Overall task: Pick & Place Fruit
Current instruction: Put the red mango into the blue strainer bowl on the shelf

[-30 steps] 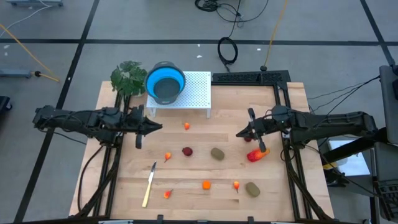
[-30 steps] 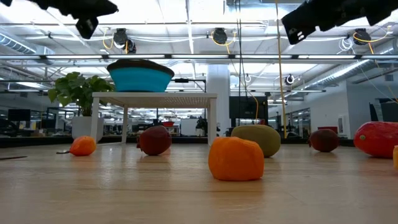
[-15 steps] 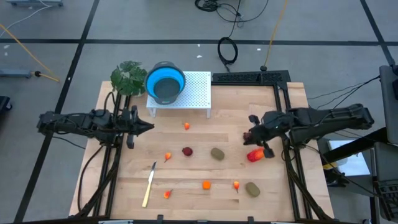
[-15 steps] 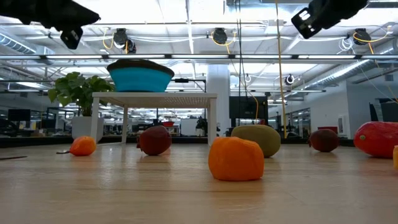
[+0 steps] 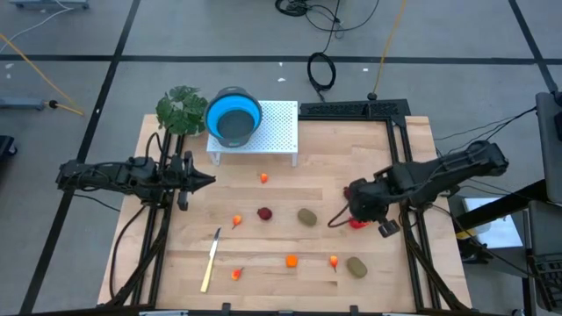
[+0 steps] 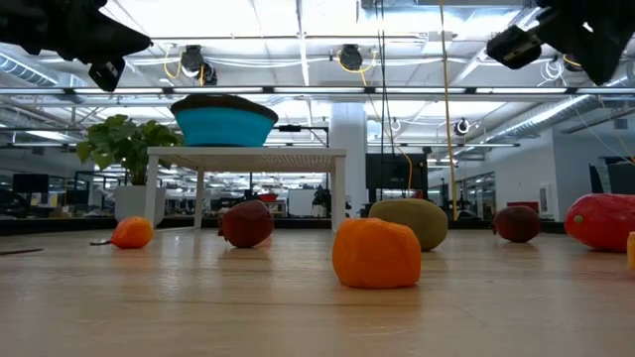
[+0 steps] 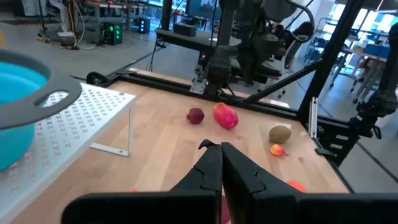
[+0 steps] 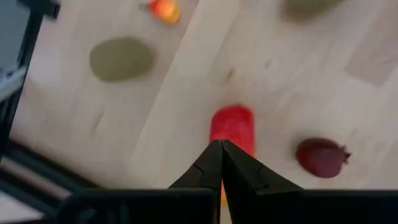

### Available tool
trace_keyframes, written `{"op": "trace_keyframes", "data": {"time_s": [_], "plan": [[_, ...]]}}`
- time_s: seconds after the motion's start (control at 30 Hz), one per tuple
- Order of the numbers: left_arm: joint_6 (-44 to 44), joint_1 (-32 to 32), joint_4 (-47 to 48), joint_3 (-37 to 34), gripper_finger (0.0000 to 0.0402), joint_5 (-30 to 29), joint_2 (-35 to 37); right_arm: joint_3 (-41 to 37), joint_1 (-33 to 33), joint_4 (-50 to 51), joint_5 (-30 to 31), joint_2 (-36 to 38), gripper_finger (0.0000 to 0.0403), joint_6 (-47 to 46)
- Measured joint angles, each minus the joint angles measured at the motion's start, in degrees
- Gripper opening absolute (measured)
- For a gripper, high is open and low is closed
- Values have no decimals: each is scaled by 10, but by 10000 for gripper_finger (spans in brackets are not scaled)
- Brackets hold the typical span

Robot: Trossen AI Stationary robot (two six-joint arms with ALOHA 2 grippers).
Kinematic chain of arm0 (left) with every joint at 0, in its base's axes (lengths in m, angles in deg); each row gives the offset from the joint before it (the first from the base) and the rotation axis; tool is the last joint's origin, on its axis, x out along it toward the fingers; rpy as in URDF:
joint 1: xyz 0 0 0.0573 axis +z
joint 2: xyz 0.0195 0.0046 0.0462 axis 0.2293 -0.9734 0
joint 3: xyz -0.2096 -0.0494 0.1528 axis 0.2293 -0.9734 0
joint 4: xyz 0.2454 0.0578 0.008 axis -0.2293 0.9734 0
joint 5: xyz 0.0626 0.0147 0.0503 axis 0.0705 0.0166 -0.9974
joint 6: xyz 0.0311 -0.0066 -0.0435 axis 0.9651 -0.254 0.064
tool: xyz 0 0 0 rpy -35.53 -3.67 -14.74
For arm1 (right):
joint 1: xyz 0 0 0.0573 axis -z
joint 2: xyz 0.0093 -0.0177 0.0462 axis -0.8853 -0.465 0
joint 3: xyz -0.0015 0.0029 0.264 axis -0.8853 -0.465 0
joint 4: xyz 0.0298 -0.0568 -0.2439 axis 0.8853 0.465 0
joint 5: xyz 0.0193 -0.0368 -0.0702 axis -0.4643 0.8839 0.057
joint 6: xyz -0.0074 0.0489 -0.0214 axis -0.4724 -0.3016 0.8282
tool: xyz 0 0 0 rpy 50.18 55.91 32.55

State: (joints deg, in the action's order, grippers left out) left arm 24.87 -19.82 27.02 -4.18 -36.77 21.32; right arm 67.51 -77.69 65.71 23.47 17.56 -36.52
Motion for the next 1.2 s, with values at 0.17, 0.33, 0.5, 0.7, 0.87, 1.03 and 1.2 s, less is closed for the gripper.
{"op": "trace_keyframes", "data": {"time_s": [0.17,0.33,0.5,0.7,0.87,1.03,1.2], "plan": [[1,0,9,0,11,0,0,0,-19,26,0,-19,0,1],[1,0,10,0,2,0,0,0,-20,26,2,-32,0,-21],[3,0,11,0,13,-1,0,0,-14,26,2,-32,10,-48],[6,0,14,0,3,-1,0,0,-14,28,2,-32,64,-80],[7,0,22,0,12,-1,0,0,-14,28,3,-32,133,-87],[7,0,27,0,11,-1,0,-12,-14,27,39,-32,201,-110],[7,0,27,0,5,-1,0,-52,-14,27,47,-32,252,-115]]}}
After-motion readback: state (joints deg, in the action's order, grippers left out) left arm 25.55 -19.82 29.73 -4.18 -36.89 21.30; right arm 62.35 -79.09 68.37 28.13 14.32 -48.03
